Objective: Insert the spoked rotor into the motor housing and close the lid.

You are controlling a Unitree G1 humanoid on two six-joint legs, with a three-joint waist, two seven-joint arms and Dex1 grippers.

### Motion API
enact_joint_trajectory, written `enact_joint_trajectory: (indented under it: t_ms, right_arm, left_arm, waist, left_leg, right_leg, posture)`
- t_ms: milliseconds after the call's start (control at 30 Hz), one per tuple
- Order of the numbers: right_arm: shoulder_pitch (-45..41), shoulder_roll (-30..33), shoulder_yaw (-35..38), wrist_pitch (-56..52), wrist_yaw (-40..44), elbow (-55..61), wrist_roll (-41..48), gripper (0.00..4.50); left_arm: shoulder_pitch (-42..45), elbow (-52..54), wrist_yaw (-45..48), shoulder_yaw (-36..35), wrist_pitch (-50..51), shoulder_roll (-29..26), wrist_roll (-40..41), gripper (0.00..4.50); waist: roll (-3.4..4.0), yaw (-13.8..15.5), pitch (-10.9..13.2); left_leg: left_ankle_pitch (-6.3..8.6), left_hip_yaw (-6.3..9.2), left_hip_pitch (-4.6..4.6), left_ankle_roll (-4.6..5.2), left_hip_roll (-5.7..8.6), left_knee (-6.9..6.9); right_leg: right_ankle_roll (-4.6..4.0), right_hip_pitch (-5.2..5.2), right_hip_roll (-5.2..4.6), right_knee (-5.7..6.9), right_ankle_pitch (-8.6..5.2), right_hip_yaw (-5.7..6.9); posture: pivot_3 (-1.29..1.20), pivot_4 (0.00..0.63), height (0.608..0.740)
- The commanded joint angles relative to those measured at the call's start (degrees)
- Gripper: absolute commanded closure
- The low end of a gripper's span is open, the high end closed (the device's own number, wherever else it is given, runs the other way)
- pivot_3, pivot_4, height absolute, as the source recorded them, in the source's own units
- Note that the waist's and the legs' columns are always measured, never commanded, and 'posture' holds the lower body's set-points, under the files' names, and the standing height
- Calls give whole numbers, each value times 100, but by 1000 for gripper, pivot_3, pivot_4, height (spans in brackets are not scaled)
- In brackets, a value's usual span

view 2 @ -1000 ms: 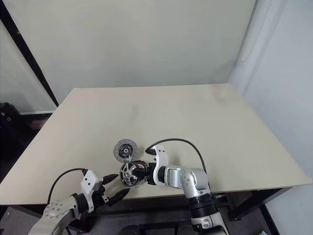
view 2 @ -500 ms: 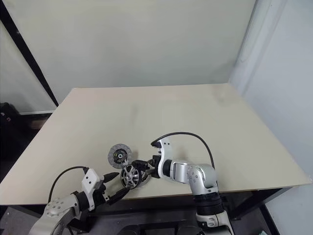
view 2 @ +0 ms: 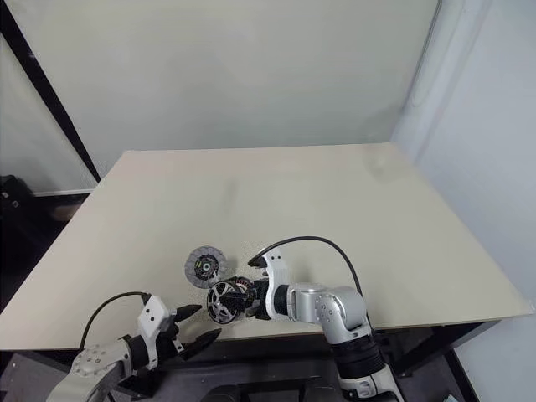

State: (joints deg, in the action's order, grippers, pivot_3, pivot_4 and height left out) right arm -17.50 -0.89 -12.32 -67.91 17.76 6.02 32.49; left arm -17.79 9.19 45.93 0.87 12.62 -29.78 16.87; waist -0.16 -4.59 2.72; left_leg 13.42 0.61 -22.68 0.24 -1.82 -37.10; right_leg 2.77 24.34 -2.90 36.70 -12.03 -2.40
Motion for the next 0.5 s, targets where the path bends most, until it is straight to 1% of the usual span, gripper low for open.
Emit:
enact_joint_trajectory:
  t_ms: [33, 200, 267, 500]
  right_arm:
    - [-63, -84, 19, 168, 24, 2, -42, 1676]
    - [-91, -226, 256, 75, -11, -75, 44, 3511]
    - [-106, -291, 400, -25, -25, -89, 115, 4105]
    - [-193, -614, 1050, -473, -111, -175, 395, 4107]
  left_arm:
    - [-2, 257, 33, -121, -27, -85, 85, 0]
    - [1, 265, 8, -125, -45, -69, 75, 0]
    - [7, 258, 3, -120, -58, -60, 69, 0]
    - [57, 196, -1, -90, -102, -35, 40, 0]
  waist:
    - [0, -3, 0]
    - [0, -1, 0]
    - [0, 0, 0]
    - [1, 1, 0]
  left_leg:
    - [0, -1, 0, 0, 0, 0]
    - [11, 0, 0, -19, -1, 0]
    - [10, 1, 0, -17, -1, 0]
    - [8, 1, -1, -14, -1, 0]
  right_leg:
    - [0, 0, 0, 0, 0, 0]
    - [0, 1, -1, 0, 0, 2]
    - [0, 1, -1, 0, 0, 2]
    - [0, 1, 0, 1, 0, 3]
  posture:
    - [0, 0, 740]
    - [0, 0, 740]
    - [0, 0, 740]
    - [0, 0, 740]
